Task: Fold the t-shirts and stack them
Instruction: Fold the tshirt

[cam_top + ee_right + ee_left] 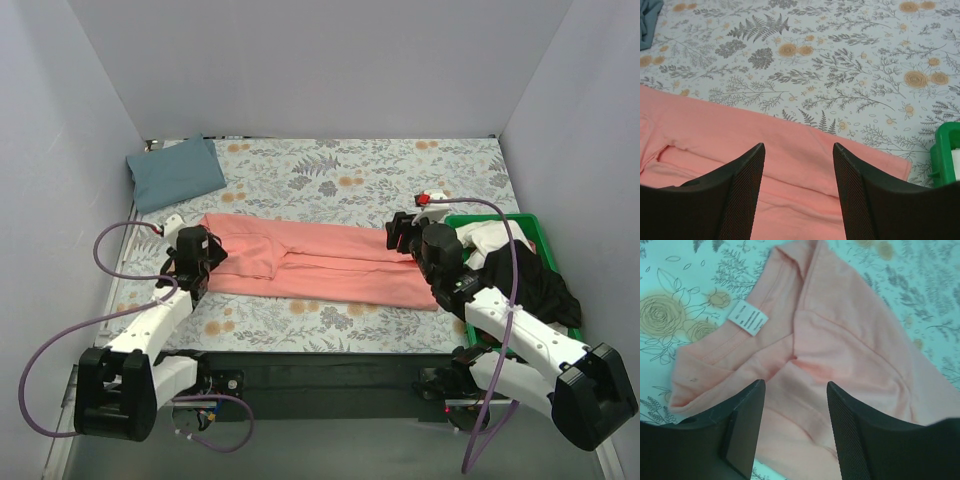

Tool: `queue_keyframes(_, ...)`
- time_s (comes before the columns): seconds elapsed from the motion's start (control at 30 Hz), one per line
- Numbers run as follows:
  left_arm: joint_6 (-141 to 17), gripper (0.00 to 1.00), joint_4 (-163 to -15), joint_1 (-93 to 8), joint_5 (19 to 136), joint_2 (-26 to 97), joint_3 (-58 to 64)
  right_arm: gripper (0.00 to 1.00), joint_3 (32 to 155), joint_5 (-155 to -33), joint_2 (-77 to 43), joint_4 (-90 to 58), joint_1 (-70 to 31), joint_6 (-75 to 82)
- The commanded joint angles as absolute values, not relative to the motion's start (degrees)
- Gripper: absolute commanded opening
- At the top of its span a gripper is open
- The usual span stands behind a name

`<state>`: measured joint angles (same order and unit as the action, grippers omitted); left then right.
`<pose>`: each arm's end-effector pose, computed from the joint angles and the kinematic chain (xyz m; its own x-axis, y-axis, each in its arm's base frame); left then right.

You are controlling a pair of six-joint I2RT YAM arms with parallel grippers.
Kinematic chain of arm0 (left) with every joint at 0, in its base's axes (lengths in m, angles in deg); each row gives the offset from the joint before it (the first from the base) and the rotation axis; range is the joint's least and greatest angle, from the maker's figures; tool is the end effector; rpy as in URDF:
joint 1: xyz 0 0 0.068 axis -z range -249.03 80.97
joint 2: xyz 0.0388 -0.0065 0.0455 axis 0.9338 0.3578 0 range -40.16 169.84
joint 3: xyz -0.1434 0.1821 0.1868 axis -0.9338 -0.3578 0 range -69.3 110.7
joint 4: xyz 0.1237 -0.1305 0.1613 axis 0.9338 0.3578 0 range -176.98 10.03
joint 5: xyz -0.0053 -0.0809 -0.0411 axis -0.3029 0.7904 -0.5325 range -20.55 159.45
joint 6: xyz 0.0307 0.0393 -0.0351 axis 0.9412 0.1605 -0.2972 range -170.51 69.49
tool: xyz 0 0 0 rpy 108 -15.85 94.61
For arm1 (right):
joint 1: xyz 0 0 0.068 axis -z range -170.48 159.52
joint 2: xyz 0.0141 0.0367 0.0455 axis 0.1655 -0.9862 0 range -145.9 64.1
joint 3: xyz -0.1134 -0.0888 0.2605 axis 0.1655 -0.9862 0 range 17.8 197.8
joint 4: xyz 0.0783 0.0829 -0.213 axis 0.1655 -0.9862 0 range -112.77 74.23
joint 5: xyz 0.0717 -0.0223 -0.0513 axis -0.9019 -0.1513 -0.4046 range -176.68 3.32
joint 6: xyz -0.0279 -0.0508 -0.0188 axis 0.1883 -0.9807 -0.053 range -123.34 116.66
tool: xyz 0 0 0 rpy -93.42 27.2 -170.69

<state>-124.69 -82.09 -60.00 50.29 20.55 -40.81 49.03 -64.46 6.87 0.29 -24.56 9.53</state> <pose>0.1928 -0.0154 0.2270 -0.0565 -0.9113 -0.4079 -0.6031 0.3567 -0.7135 0.1795 0.1007 0.2929 -0.1862 0.1230 -0.9748 -0.1733 0.9725 0.1558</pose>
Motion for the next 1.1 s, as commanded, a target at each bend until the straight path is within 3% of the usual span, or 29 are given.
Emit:
queue_keyframes(0.0,-123.5,0.50,-83.2,-61.8,51.1,22.2,-41.8,0.63,52.3,-65.2,8.5,1.4,-24.1,8.3)
queue_keyframes(0.23,-122.8,0.43,-83.6,-63.0,50.4,27.1,-41.4,0.63,51.0,-64.8,11.2,1.3,-23.0,7.5)
queue_keyframes(0.3,-123.1,0.37,-82.7,-63.0,49.4,28.7,-41.1,0.63,50.4,-64.8,11.5,1.3,-22.2,7.4)
queue_keyframes(0.97,-124.9,0.31,-80.1,-63.2,47.4,34.2,-38.9,0.64,48.6,-65.5,11.8,1.5,-19.4,7.7)
queue_keyframes(1.07,-124.9,0.18,-79.9,-63.2,47.4,34.3,-38.9,0.64,48.6,-65.7,11.5,1.5,-19.0,8.0)
